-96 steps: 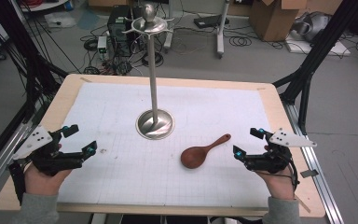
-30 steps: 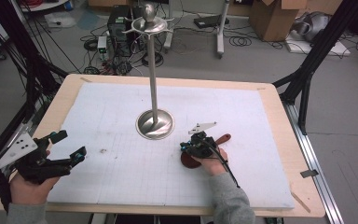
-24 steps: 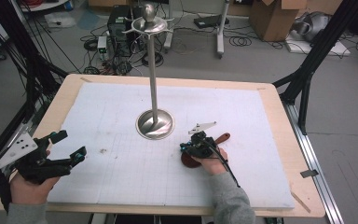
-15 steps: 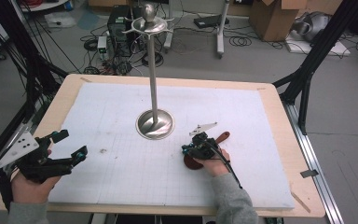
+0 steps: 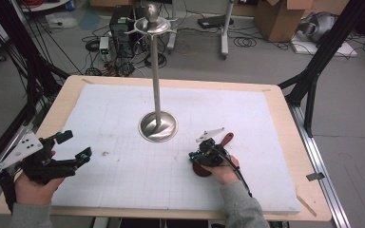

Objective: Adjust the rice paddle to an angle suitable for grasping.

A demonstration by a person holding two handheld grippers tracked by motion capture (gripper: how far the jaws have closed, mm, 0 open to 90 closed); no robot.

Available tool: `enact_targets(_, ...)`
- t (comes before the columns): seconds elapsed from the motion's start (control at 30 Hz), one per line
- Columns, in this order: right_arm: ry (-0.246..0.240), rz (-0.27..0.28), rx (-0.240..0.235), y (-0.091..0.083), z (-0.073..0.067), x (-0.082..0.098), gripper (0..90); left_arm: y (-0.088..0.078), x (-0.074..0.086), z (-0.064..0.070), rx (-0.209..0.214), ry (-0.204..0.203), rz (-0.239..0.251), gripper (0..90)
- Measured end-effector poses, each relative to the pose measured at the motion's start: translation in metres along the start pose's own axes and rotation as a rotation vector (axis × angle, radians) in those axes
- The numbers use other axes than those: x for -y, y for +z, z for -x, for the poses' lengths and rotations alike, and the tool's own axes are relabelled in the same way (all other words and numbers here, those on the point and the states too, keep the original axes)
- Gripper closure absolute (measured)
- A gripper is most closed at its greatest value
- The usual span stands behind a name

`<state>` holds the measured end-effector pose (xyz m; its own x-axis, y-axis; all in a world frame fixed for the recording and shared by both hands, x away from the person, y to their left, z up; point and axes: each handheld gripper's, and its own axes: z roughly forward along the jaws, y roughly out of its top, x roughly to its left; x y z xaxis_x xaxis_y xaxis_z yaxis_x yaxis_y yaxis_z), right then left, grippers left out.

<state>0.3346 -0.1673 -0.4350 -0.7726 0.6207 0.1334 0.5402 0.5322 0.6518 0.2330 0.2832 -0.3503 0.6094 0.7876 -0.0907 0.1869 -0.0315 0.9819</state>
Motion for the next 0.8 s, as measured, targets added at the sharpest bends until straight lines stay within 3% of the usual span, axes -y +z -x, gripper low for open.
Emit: enact_targets(0.8, 0.002, -0.008, -0.002, -0.030, 0.000, 0.034, 90.0, 0.018, -0.004, 0.004, 0.036, 0.002, -0.001, 8.6)
